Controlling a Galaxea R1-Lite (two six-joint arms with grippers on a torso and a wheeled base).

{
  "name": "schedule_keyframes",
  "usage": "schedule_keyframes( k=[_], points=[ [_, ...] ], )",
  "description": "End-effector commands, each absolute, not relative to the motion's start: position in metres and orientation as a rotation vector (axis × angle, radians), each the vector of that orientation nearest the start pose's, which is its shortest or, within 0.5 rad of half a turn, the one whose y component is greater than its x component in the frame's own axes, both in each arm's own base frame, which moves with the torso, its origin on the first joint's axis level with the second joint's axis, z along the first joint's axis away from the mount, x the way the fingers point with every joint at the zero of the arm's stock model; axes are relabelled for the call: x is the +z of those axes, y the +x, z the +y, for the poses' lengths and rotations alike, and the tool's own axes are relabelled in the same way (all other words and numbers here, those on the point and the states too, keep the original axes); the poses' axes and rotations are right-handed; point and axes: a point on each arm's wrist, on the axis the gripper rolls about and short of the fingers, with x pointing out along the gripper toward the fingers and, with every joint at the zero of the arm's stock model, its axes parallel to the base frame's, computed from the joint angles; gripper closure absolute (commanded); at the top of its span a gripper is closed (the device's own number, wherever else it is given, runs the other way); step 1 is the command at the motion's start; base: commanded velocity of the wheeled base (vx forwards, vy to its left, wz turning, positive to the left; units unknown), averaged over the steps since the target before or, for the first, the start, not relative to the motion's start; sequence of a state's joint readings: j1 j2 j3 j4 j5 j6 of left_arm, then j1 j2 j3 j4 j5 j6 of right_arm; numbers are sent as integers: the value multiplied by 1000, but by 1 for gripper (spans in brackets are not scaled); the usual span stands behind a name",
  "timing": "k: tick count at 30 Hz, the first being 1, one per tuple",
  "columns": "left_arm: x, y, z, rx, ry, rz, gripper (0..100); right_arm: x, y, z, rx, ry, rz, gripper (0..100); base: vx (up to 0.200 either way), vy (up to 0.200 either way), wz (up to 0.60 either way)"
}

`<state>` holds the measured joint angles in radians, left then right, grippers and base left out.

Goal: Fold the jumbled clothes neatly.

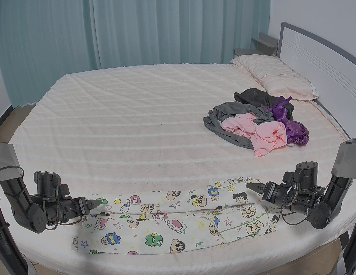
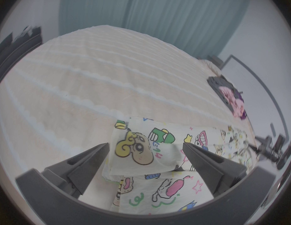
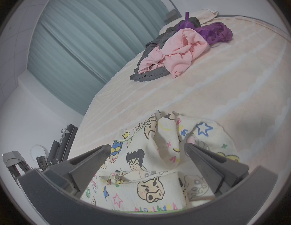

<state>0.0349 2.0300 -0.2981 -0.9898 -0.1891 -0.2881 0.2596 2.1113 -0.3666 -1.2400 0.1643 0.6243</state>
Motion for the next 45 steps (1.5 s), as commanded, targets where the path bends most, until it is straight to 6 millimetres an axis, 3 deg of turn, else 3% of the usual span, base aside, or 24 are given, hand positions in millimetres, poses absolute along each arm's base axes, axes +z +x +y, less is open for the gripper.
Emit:
schedule_keyframes(
  k=[1, 6, 12, 20, 21, 27, 38, 44, 45],
  points=[
    [26, 249, 9, 24, -459, 714, 0, 26, 270, 76, 228, 613, 626, 0, 0, 0, 0],
    [32, 250, 10, 93, -629, 685, 0, 11, 271, 77, 214, 605, 677, 0, 0, 0, 0],
    [29, 245, 9, 119, -697, 705, 0, -4, 282, 80, 203, 595, 706, 0, 0, 0, 0],
    [28, 242, 9, 120, -715, 717, 0, -4, 293, 86, 225, 595, 682, 0, 0, 0, 0],
    [28, 242, 9, 120, -715, 717, 0, -4, 293, 86, 225, 595, 682, 100, 0, 0, 0],
    [29, 241, 9, 118, -715, 716, 0, -6, 289, 90, 230, 589, 699, 100, 0, 0, 0],
    [30, 236, 8, 116, -712, 717, 0, 10, 271, 78, 213, 600, 681, 100, 0, 0, 0],
    [29, 234, 8, 110, -711, 706, 0, 7, 269, 77, 205, 597, 698, 100, 0, 0, 0],
    [30, 235, 8, 108, -710, 703, 0, 4, 267, 76, 201, 594, 709, 0, 0, 0, 0]
  ],
)
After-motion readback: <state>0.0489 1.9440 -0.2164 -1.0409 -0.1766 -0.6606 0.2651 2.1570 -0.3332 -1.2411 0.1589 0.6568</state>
